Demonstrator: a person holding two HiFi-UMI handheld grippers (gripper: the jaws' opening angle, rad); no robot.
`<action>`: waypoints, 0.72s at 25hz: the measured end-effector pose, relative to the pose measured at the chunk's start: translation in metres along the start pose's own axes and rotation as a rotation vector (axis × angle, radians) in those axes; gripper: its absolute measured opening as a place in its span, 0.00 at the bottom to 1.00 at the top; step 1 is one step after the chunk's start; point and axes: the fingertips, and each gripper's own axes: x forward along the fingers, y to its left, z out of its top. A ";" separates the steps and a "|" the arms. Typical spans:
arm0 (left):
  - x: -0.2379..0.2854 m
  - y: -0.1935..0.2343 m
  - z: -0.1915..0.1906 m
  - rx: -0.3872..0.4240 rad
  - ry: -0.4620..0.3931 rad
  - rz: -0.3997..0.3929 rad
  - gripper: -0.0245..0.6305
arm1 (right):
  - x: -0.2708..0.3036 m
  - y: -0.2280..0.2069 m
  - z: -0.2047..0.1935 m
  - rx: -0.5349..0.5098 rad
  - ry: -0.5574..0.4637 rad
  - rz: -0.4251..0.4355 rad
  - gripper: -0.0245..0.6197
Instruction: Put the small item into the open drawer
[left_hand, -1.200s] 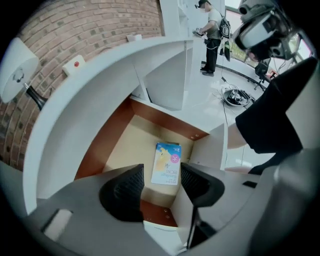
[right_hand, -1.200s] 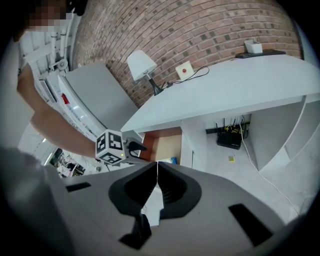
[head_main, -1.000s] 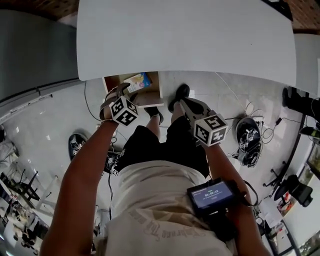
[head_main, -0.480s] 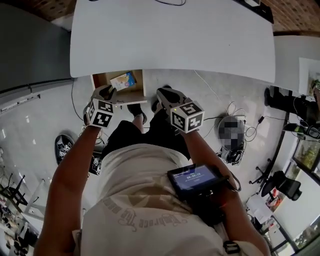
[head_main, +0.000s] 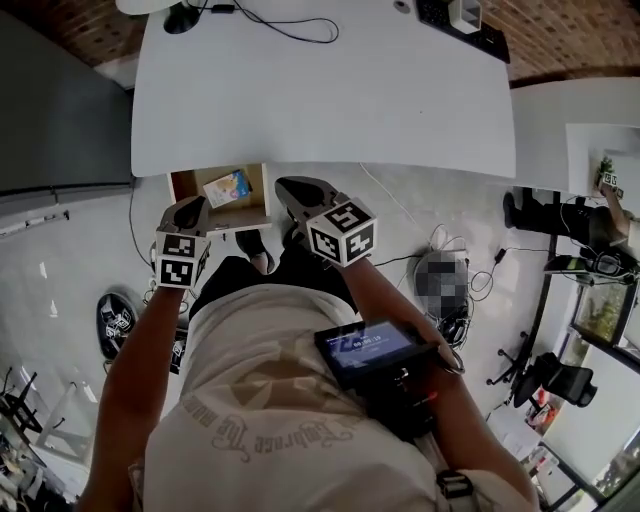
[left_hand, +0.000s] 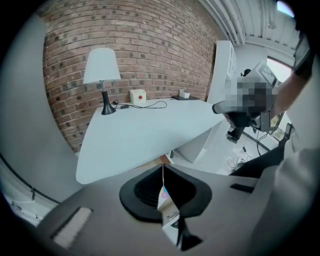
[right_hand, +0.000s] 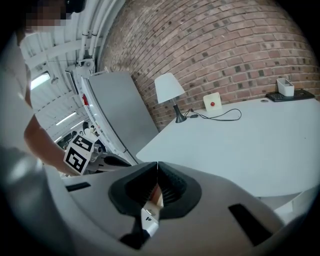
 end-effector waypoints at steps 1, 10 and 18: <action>-0.005 -0.001 0.005 -0.010 -0.018 -0.002 0.05 | -0.001 0.002 0.004 -0.008 -0.004 0.005 0.05; -0.047 -0.009 0.040 -0.103 -0.185 -0.043 0.05 | -0.014 0.025 0.018 -0.097 -0.015 0.062 0.05; -0.079 -0.004 0.040 -0.191 -0.266 -0.077 0.05 | -0.017 0.052 0.027 -0.158 -0.036 0.090 0.05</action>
